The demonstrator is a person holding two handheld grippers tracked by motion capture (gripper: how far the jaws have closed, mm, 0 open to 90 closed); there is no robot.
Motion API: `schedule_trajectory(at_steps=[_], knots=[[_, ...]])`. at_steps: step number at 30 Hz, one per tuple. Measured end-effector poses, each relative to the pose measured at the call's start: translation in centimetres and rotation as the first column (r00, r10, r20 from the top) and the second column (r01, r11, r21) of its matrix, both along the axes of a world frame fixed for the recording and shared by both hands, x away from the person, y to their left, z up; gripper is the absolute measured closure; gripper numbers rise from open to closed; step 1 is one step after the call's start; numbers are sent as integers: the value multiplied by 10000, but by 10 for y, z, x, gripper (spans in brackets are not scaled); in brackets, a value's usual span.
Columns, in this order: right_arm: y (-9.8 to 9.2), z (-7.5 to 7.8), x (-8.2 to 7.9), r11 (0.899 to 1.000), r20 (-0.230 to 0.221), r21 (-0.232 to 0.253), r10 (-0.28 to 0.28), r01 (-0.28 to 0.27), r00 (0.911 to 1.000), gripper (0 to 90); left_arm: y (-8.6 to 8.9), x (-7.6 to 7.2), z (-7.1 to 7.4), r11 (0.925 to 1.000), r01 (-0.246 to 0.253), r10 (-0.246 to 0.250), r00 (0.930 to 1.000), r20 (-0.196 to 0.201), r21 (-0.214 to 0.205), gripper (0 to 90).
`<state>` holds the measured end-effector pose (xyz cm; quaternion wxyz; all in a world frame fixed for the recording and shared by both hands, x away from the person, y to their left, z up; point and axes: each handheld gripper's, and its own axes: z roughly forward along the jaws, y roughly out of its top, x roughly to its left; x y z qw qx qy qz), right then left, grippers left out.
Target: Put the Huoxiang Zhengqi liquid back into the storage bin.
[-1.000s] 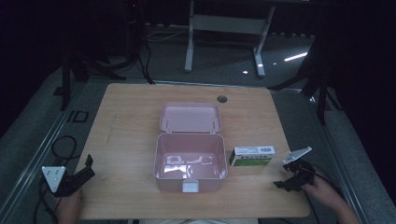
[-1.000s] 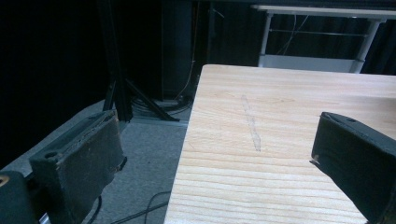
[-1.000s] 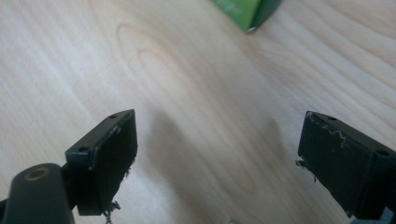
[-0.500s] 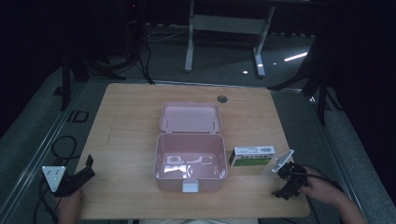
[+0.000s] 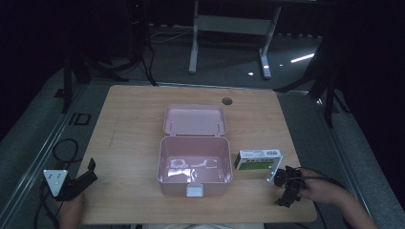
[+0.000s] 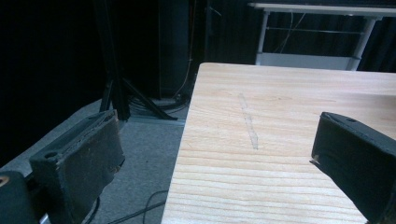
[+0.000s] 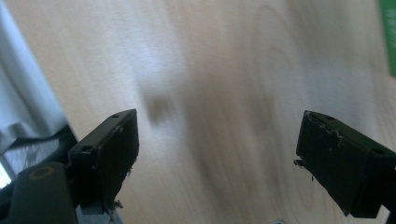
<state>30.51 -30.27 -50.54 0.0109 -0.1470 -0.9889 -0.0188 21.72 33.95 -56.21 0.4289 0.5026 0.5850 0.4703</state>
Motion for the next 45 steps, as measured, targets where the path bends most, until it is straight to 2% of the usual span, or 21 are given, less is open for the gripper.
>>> schedule_trajectory(at_steps=[5, 6, 11, 18, 22, 27, 31, 34, 36, 37, 43, 45], knots=[[12, 2, -4, 9982, -38, -194, 574, -575, 9983, 111, 0, 0, 0, 10000, 40, -40, 10000, -29, -23, 21], [17, 5, -4, 9976, -201, -203, 662, -666, 9976, 111, 0, 0, 0, 10000, 46, -46, 10000, -33, -18, 21], [27, 10, -5, 9950, -395, -238, 962, -972, 9946, 111, 0, 0, 0, 10000, 57, -58, 10000, -35, -21, 21], [43, 28, -4, 9913, -466, 24, 1314, -1314, 9902, 123, 1, 0, 0, 10000, 80, -80, 10000, -34, -39, 21], [50, 40, -6, 9848, -626, 184, 1737, -1729, 9828, 130, 1, 0, 0, 9999, 97, -97, 9999, -41, -45, 21], [58, 55, -8, 9746, -600, 431, 2223, -2199, 9731, 130, 1, 0, 0, 9999, 111, -111, 9999, -49, -57, 21], [62, 73, -7, 9669, -342, 784, 2459, -2427, 9687, 134, 1, 0, 0, 9999, 118, -119, 9999, -55, -61, 21], [64, 88, -3, 9663, 73, 705, 2475, -2474, 9689, 140, 1, 1, 0, 9999, 130, -130, 9999, -63, -61, 21], [65, 97, 2, 9696, 364, 621, 2347, -2366, 9714, 140, 1, 1, 0, 9999, 133, -133, 9999, -59, -62, 21], [65, 101, 6, 9718, 357, 516, 2284, -2301, 9729, 142, 1, 1, 0, 9999, 136, -137, 9999, -59, -64, 21], [66, 113, 22, 9742, 542, 305, 2219, -2238, 9736, 160, 1, 1, 0, 9999, 161, -161, 9998, -64, -63, 21], [66, 115, 28, 9713, 714, 221, 2349, -2370, 9694, 182, 1, 0, 0, 9999, 156, -156, 9999, -59, -62, 21]])
